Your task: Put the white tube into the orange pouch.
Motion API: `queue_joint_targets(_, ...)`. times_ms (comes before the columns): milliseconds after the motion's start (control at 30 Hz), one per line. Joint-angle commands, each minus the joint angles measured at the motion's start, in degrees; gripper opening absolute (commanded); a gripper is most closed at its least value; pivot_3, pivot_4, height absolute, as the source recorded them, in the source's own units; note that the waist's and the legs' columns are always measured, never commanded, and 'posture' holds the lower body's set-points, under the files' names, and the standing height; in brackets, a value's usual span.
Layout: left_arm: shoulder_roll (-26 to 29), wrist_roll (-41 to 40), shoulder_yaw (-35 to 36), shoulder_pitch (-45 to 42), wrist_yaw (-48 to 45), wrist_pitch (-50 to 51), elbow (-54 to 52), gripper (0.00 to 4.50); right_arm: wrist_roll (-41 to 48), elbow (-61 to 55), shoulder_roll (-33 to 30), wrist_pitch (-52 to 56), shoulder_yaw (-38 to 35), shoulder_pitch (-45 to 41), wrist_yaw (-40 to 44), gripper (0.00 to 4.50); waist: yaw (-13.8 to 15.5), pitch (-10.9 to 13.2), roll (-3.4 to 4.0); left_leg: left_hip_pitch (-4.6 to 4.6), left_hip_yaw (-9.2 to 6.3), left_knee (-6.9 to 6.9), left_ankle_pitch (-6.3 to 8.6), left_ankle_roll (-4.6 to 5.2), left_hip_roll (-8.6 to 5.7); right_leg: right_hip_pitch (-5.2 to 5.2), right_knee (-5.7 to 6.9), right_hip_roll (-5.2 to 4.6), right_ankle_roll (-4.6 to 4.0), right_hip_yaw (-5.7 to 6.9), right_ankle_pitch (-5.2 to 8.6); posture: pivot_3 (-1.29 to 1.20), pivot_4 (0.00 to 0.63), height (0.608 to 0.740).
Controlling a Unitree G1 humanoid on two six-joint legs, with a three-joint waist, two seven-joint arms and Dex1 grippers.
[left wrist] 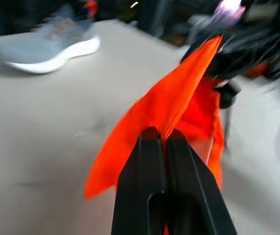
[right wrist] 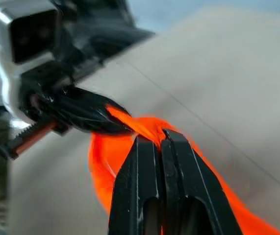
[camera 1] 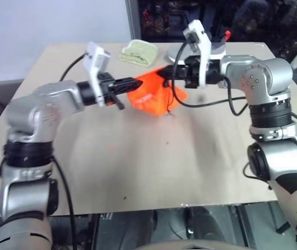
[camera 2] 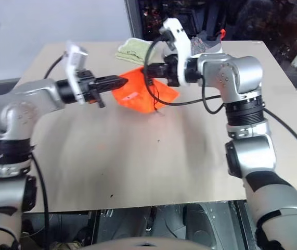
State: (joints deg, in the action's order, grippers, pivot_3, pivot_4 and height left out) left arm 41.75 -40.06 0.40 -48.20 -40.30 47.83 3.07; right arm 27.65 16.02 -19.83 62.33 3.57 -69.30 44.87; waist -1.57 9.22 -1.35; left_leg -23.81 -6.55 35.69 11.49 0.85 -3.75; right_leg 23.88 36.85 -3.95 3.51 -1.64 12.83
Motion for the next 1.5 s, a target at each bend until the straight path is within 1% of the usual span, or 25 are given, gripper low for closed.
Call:
queue_joint_targets(33,-0.6,8.1,0.9,-4.2,4.4,-5.1,8.1,0.00,-3.1,3.3,-4.7,-4.8,-1.5,-4.2,0.5,0.04,-0.3,0.0,-0.01,-0.02,0.03,0.02,-0.01,-0.01,-0.02,0.02,-0.02,-0.02,0.01,-0.01,-0.01,0.00,0.150,0.740)
queue_joint_targets(167,-1.9,11.8,0.0,-7.7,3.4,-9.1,12.4,0.00,-7.0,8.9,-4.2,-11.5,0.6,-5.0,-1.3,0.04,-1.0,0.0,-0.02,-0.06,0.18,-0.11,-0.06,-0.11,0.02,0.24,0.00,-0.05,0.01,-0.10,0.01,0.00,0.150,0.740)
queue_joint_targets(300,-2.5,14.2,-0.6,-7.4,2.8,-11.7,13.9,0.00,-9.6,9.4,-3.0,-16.7,2.4,-2.6,-2.9,0.04,-1.2,0.0,-0.02,-0.09,0.54,-0.32,-0.07,-0.10,0.07,0.50,0.02,-0.07,0.01,-0.32,0.01,0.00,0.150,0.740)
queue_joint_targets(400,-3.6,14.8,-0.3,-5.3,3.6,-12.2,11.6,0.00,-11.3,6.7,-2.3,-19.5,4.3,1.3,-3.6,0.04,-1.1,0.0,-0.03,-0.16,0.68,-0.32,-0.07,-0.10,0.08,0.66,0.11,-0.07,0.01,-0.48,0.01,0.00,0.150,0.740)
queue_joint_targets(567,-6.3,12.9,1.5,-2.5,6.8,-8.3,6.3,0.00,-13.1,1.7,-1.7,-20.2,6.4,8.2,-5.3,0.04,-0.8,0.0,-0.03,-0.19,0.75,-0.18,-0.05,-0.06,0.08,0.71,0.24,-0.08,0.02,-0.57,0.00,0.00,0.150,0.740)
queue_joint_targets(600,-6.8,12.4,1.8,-2.4,7.3,-7.4,5.6,0.00,-13.1,0.4,-1.6,-19.9,6.5,9.7,-5.7,0.30,-0.8,0.0,-0.04,-0.20,0.75,-0.17,-0.05,-0.06,0.08,0.71,0.25,-0.08,0.03,-0.57,0.00,0.00,0.150,0.740)
queue_joint_targets(667,-7.7,11.9,2.1,-2.6,7.9,-5.8,4.5,0.00,-13.7,-5.8,-2.1,-18.6,8.1,14.7,-6.3,0.85,-0.6,-0.1,-0.13,-0.19,0.73,-0.06,-0.05,-0.06,0.08,0.70,0.37,-0.07,0.03,-0.55,0.00,0.00,0.150,0.740)
queue_joint_targets(733,-7.9,12.0,2.1,-3.2,7.8,-4.8,4.1,0.00,-11.9,-14.1,-2.2,-14.2,7.8,19.2,-6.9,1.63,-0.6,-0.1,-0.13,-0.20,0.68,0.00,-0.04,-0.05,0.08,0.68,0.39,-0.07,0.03,-0.50,0.00,0.00,0.150,0.740)
queue_joint_targets(800,-8.0,12.3,2.2,-3.8,7.6,-4.2,4.3,0.00,-10.2,-20.3,-2.2,-10.0,6.0,22.1,-8.3,1.63,-0.7,-0.1,-0.13,-0.20,0.72,0.06,-0.04,-0.05,0.07,0.69,0.48,-0.08,0.03,-0.54,0.00,0.00,0.150,0.740)
queue_joint_targets(867,-8.0,12.5,2.1,-4.8,7.2,-3.8,4.7,0.00,-7.1,-26.5,-0.4,-4.6,1.9,25.5,-11.2,1.63,-1.0,-0.1,-0.13,-0.20,0.76,0.15,-0.03,-0.03,0.09,0.72,0.61,-0.06,0.03,-0.62,0.00,0.00,0.150,0.740)
queue_joint_targets(933,-8.1,12.7,2.0,-5.3,6.8,-3.5,4.7,0.00,-5.7,-29.9,1.6,-2.0,0.5,27.9,-13.5,1.63,-0.8,-0.1,-0.15,-0.18,0.76,0.22,0.01,0.04,0.12,0.72,0.73,-0.03,0.03,-0.63,0.00,0.00,0.150,0.740)
queue_joint_targets(1000,-8.1,12.8,2.2,-5.6,6.6,-2.9,4.5,0.00,-5.7,-30.5,4.0,-1.5,0.5,29.2,-15.9,1.63,-0.8,-0.1,-0.17,-0.12,0.73,0.30,0.08,0.15,0.15,0.65,0.78,0.01,0.02,-0.57,0.00,0.00,0.150,0.740)
queue_joint_targets(1067,-7.8,12.9,2.3,-5.8,6.1,-2.3,4.3,0.00,-6.1,-30.3,6.1,-2.8,2.2,30.3,-16.8,1.63,-0.8,-0.1,-0.18,0.05,0.75,0.32,0.11,0.19,0.14,0.49,0.80,0.01,0.03,-0.58,0.00,0.00,0.150,0.740)
queue_joint_targets(1200,-7.4,13.3,2.3,-6.4,5.3,-1.5,4.0,0.00,-8.2,-25.4,10.0,-8.2,5.3,30.4,-17.8,1.63,-0.8,-0.1,-0.18,0.08,0.74,0.36,0.11,0.19,0.13,0.44,0.80,0.01,0.03,-0.56,0.00,0.00,0.150,0.740)
queue_joint_targets(1267,-7.4,13.4,2.3,-6.6,5.1,-1.2,3.7,0.00,-9.2,-22.0,11.8,-10.7,5.3,29.7,-19.0,2.20,-0.8,-0.1,-0.18,0.06,0.73,0.37,0.05,0.09,0.12,0.45,0.79,0.01,0.03,-0.55,0.00,0.00,0.150,0.740)
queue_joint_targets(1400,-7.2,13.8,2.1,-7.0,4.5,-0.6,3.5,0.00,-10.6,-18.4,14.1,-14.4,6.0,29.4,-19.9,3.79,-0.7,-0.1,-0.18,0.02,0.72,0.36,0.01,0.02,0.09,0.48,0.77,-0.01,0.03,-0.54,0.00,0.00,0.150,0.740)
queue_joint_targets(1500,-7.1,14.2,2.1,-7.3,4.2,-0.5,3.5,0.00,-10.1,-17.7,15.2,-15.3,7.5,29.6,-18.0,3.79,-0.8,-0.1,-0.18,0.02,0.72,0.36,0.01,0.02,0.09,0.48,0.77,-0.01,0.03,-0.54,0.00,0.00,0.150,0.740)
